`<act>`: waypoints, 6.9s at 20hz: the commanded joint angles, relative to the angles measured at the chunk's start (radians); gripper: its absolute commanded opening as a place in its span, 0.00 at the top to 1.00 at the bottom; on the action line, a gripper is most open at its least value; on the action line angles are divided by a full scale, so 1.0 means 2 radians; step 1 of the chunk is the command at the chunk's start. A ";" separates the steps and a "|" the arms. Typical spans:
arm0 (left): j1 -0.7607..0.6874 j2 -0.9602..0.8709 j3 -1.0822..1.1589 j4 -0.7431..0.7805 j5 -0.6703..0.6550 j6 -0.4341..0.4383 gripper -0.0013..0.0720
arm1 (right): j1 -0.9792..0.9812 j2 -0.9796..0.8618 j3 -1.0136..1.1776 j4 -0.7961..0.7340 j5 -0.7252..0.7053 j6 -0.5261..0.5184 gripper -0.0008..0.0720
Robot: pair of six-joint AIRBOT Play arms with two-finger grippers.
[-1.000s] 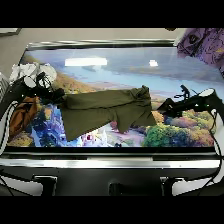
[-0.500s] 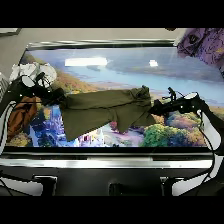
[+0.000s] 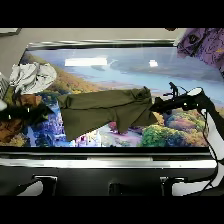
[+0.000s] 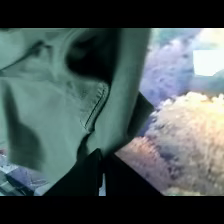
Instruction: Fold the clothes and pants, and hang the long-sleeved shirts on hangers.
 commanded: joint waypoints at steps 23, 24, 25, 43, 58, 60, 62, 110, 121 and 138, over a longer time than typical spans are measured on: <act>-0.064 -0.021 -0.165 -0.176 0.147 0.100 0.96 | 0.019 0.102 0.000 -0.016 0.063 0.011 0.95; -0.063 -0.021 -0.141 -0.170 0.146 0.099 0.97 | 0.027 0.111 0.000 -0.017 0.055 0.011 0.95; -0.063 -0.021 -0.108 -0.158 0.145 0.096 0.97 | 0.031 0.120 0.002 -0.015 0.044 0.014 0.95; -0.063 0.149 0.583 0.125 -0.087 -0.080 0.97 | 0.033 0.338 0.450 -0.183 0.174 0.198 0.95; -0.065 -0.037 0.496 0.172 -0.089 -0.078 0.97 | 0.033 0.154 0.387 -0.160 0.039 0.203 0.95; -0.072 -0.127 0.490 0.172 -0.072 -0.065 0.97 | 0.033 0.071 0.371 -0.130 0.006 0.190 0.95; -0.084 -0.212 0.490 0.172 -0.035 -0.044 0.97 | 0.042 -0.010 0.371 -0.117 -0.033 0.180 0.95; 0.041 -0.024 0.039 0.123 -0.092 -0.005 0.04 | 0.022 0.086 -0.282 0.114 -0.092 -0.089 0.87; 0.116 -0.060 -0.074 -0.038 -0.037 0.138 0.04 | 0.021 0.162 -0.281 0.126 -0.074 -0.063 0.95; 0.009 -0.078 0.208 -0.108 -0.013 0.103 0.97 | 0.021 0.229 -0.030 0.093 -0.041 -0.038 0.95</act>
